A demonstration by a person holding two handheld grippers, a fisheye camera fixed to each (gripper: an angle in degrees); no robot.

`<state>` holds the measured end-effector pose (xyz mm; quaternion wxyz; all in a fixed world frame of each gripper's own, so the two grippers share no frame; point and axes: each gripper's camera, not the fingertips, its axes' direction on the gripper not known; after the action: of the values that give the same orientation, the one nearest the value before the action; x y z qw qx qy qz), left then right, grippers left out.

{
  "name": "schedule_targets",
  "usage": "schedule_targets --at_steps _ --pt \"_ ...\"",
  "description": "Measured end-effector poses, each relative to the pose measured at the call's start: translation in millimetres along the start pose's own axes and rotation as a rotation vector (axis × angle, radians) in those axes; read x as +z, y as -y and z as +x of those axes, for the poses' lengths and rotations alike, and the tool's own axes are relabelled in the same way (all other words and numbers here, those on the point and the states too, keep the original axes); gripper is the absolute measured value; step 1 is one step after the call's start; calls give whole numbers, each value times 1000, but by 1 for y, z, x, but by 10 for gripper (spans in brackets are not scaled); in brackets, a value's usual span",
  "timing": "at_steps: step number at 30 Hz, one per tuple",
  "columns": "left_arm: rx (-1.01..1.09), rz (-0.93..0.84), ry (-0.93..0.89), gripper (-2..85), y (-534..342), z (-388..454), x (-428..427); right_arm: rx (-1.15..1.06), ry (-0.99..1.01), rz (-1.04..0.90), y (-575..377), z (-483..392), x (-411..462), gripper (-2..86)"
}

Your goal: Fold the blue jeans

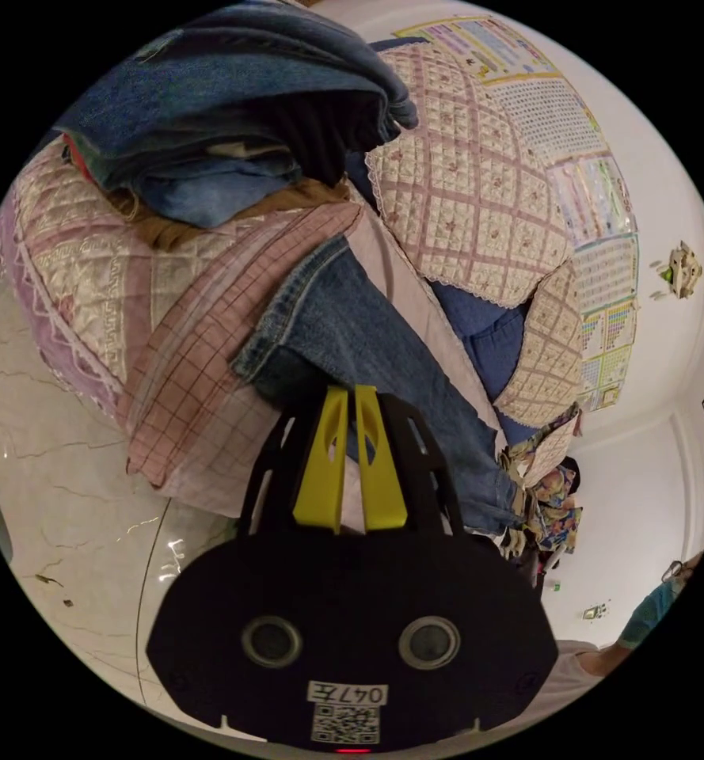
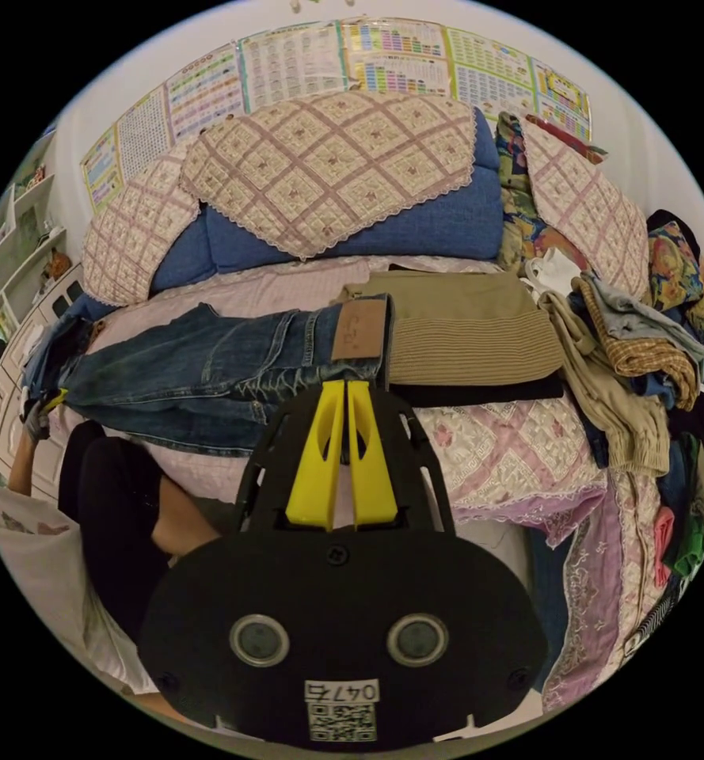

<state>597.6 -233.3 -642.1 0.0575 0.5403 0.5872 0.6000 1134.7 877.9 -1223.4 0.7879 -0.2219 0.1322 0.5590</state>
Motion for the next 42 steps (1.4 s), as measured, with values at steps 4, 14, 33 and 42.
schedule_targets --at_steps 4,14,33,42 --pt "4 -24 1 -9 -16 -4 8 31 80 59 -4 7 -11 -12" --pt "-14 -80 -50 -9 -59 -23 35 -35 -42 -162 -39 -14 70 -13" --pt "37 -88 -151 46 -152 -32 46 149 -56 157 -59 -82 110 71" --pt "-29 -59 -142 7 -169 -42 63 -258 375 29 55 -258 213 57"
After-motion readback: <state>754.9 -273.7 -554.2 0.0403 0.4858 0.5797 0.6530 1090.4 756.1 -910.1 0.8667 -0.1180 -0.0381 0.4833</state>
